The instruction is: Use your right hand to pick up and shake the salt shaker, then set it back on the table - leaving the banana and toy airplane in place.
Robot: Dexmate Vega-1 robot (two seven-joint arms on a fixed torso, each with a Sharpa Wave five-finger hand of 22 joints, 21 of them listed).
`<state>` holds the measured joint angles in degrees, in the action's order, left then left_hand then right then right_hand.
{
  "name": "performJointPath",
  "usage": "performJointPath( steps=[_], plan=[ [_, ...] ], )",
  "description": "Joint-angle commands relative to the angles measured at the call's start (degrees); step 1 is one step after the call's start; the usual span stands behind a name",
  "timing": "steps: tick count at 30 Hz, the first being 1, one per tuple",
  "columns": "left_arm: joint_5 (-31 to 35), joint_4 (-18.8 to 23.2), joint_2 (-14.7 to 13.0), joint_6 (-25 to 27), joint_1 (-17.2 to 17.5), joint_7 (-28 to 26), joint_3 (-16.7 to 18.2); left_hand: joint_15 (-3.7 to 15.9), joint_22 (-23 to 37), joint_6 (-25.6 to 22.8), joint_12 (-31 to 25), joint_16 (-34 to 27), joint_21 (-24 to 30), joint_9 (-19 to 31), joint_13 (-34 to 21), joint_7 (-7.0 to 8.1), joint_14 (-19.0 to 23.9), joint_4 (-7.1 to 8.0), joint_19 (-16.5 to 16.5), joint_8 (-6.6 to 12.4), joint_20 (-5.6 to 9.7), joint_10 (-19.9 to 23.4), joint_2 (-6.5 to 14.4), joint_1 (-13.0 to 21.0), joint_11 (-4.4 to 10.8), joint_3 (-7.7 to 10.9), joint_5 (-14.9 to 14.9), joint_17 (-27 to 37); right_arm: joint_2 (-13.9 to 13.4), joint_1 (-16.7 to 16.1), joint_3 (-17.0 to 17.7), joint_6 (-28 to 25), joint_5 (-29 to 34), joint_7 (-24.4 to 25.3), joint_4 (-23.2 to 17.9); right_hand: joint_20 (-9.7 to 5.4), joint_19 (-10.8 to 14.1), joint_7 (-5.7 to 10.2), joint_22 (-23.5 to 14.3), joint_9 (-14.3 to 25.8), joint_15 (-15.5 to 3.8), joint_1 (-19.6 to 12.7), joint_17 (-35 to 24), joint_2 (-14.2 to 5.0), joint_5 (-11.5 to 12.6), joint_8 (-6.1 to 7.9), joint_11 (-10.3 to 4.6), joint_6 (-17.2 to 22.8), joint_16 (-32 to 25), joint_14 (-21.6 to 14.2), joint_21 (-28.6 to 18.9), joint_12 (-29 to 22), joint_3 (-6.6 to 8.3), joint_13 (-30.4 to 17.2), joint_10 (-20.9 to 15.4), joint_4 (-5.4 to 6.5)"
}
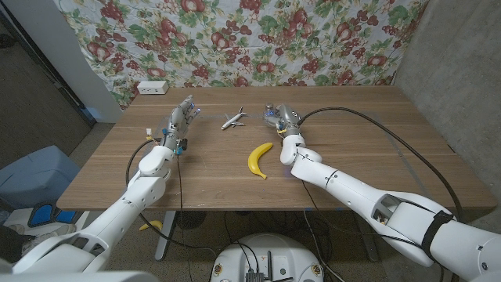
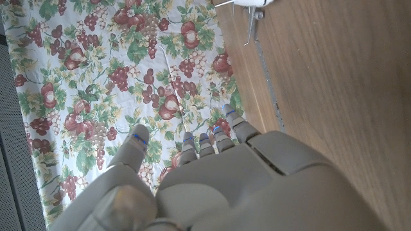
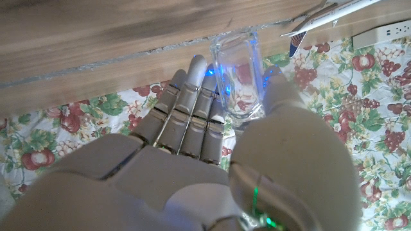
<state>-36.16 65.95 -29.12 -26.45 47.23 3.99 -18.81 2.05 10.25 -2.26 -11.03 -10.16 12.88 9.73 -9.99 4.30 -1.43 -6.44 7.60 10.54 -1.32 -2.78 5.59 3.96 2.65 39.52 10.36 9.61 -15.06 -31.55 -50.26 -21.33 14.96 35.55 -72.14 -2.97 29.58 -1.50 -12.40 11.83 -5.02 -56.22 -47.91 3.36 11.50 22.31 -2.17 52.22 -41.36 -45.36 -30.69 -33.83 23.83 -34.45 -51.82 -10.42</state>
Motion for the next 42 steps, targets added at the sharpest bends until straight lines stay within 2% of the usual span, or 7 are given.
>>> performJointPath(
  steps=[1,16,30,42],
  plan=[
    [0.21,-0.65,0.39,-0.09,-0.80,0.41,-0.38,0.88,0.18,0.31,0.02,-0.08,-0.38,0.24,-0.22,0.03,0.10,-0.41,0.57,-0.17,0.14,0.19,2.66,0.72,0.02,-0.15,-0.01,0.08,-1.07,-1.98,3.41,1.70,-2.81,1.21,-2.62,-1.51,0.27,6.06,-0.19,0.17,-7.90,-9.56,-0.29,-8.41,0.11,0.25,-7.27,6.35,0.30,-0.63,-0.64,-0.37,0.49,-0.55,-7.59,0.19],
    [0.51,-1.05,0.86,-0.31,-1.45,0.53,-0.77,0.99,0.20,0.24,-0.02,-0.13,-0.48,0.24,-0.23,0.17,0.18,-0.56,0.56,-0.15,0.20,0.29,2.75,0.86,0.12,-0.40,-0.05,0.10,-3.02,-4.05,6.18,0.60,-3.85,2.58,-7.37,-1.14,-0.18,5.81,-0.20,0.07,-7.87,-9.80,-1.02,-8.04,0.09,0.08,-7.03,6.59,0.96,-1.00,-1.32,-0.25,0.70,-0.65,-7.87,0.37],
    [0.96,1.79,0.13,0.22,0.05,-0.96,-0.63,0.95,0.21,0.17,0.00,-0.16,-0.53,0.24,-0.23,0.12,0.26,-0.58,0.64,-0.13,0.17,0.26,2.83,0.89,0.05,-0.51,-0.05,0.15,-5.15,-7.33,10.63,2.18,-7.91,2.52,-12.04,-1.19,-0.43,5.55,-0.18,0.02,-7.84,-10.01,-1.74,-7.84,0.17,-0.11,-6.78,6.72,1.51,-1.21,-1.98,-0.17,0.91,-0.97,-7.86,0.45],
    [1.10,3.27,-0.17,0.46,0.96,-1.57,-0.56,0.87,0.21,0.13,-0.04,-0.15,-0.58,0.24,-0.23,0.15,0.26,-0.52,0.64,-0.13,0.10,0.35,2.80,0.80,0.07,-0.52,-0.03,0.19,-6.45,-9.22,12.78,2.10,-8.97,3.62,-15.27,-1.19,-0.66,5.40,-0.16,0.01,-7.77,-9.99,-2.47,-7.69,0.24,-0.27,-6.58,6.86,1.90,-1.42,-2.59,-0.19,1.00,-1.32,-8.01,0.56]
  ],
)
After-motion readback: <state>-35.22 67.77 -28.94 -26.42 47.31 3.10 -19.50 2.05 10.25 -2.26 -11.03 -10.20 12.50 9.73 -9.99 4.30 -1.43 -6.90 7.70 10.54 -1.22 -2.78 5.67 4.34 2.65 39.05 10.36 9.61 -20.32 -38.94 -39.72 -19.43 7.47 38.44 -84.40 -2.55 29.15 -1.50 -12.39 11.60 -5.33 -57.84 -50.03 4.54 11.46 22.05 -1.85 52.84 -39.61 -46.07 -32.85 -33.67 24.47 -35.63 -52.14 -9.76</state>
